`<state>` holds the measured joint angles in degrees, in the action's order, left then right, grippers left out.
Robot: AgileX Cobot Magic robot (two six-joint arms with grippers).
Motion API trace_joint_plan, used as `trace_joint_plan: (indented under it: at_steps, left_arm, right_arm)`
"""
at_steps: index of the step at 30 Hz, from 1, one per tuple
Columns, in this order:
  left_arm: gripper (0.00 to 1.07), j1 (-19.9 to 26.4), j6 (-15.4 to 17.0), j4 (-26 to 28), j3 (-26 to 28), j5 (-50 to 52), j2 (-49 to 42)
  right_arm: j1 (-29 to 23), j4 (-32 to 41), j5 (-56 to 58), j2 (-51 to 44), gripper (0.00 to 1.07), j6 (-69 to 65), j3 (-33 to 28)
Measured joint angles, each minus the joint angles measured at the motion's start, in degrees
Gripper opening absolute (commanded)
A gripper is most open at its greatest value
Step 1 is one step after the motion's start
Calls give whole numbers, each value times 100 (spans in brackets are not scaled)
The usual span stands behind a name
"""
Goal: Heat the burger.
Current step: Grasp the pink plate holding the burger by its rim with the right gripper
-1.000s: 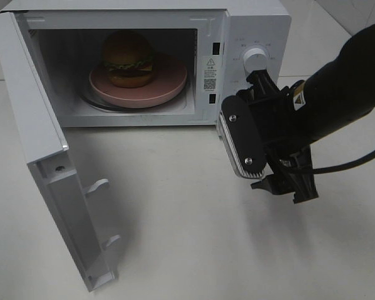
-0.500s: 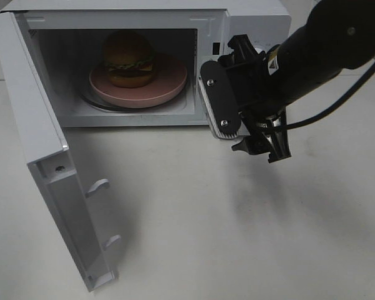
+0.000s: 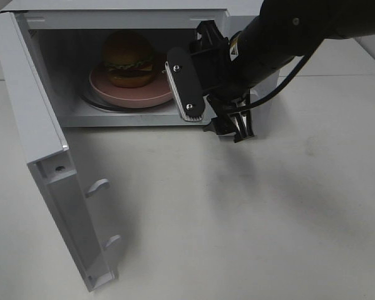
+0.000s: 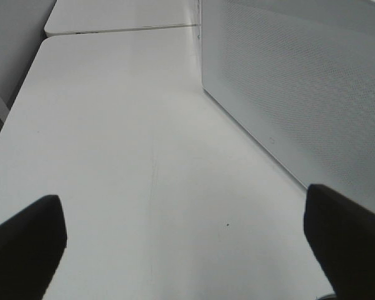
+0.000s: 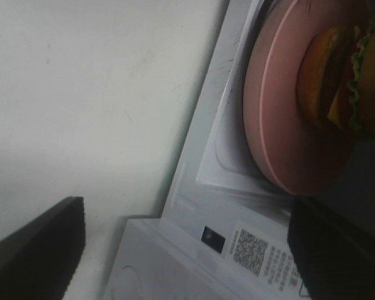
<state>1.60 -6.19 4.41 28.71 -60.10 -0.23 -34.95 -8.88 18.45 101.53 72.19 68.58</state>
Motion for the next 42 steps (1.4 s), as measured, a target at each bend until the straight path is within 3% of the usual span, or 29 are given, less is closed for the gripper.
trace_joint_plan:
  at_steps: [35,42]
  left_arm:
    - [98,0,0,0,0,0,0]
    - [98,0,0,0,0,0,0]
  right_arm:
    - [-246,-132,-149,1977,78,-315,2177]
    - [-246,-132,367,2584,77,-332,2956]
